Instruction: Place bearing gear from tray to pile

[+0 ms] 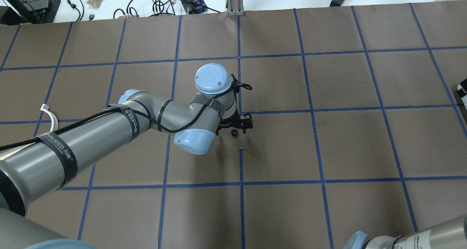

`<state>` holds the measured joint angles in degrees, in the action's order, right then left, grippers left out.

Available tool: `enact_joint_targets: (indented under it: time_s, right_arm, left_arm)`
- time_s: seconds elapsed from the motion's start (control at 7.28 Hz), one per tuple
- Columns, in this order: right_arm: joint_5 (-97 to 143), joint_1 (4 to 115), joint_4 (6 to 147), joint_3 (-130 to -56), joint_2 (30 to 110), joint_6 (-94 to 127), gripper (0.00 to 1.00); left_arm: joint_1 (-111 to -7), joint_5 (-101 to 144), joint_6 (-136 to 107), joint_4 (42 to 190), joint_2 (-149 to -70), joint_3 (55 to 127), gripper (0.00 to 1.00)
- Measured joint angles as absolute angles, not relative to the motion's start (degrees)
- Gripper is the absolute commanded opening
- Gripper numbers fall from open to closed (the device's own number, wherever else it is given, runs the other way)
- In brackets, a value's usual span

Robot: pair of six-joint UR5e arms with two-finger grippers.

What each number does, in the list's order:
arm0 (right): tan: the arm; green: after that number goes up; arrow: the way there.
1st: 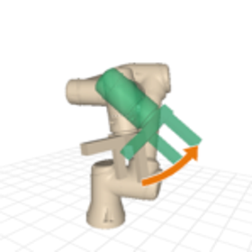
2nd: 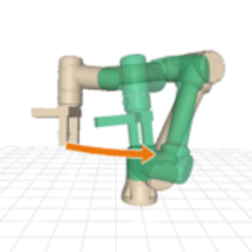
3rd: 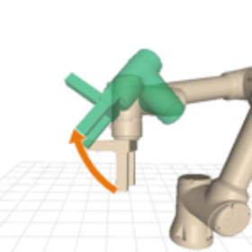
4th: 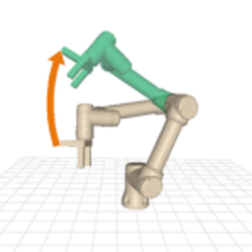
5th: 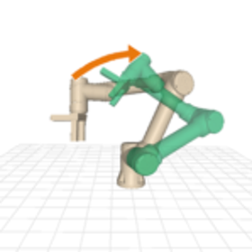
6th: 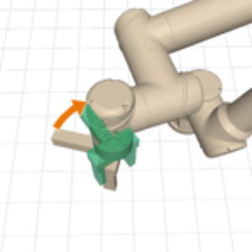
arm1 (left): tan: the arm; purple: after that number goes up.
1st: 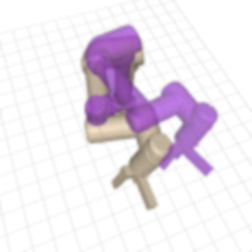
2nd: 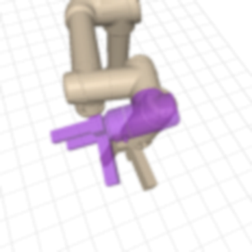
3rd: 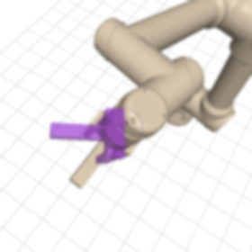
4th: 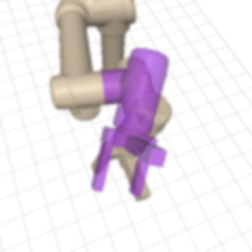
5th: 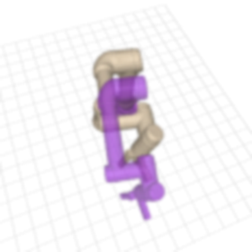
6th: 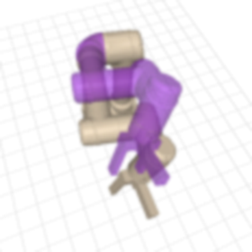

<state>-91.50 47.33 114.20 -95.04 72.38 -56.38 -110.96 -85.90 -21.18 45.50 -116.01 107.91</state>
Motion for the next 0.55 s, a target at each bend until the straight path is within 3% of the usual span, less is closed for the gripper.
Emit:
enact_joint_targets:
  time_s: [0.14,0.27,0.55]
  right_arm:
    - [-91.54,45.18,115.72,-92.83,70.06,-61.92,0.96]
    - [-91.43,43.04,117.03,-90.33,66.84,-66.33,0.95]
    - [-91.03,40.63,120.32,-85.26,59.55,-71.47,0.89]
  left_arm:
    - [-111.03,-85.88,-21.11,45.21,-116.53,107.76,0.22]
    - [-111.11,-85.99,-21.05,45.02,-116.79,107.73,0.0]
    - [-111.16,-86.21,-21.01,44.91,-116.95,107.68,0.0]
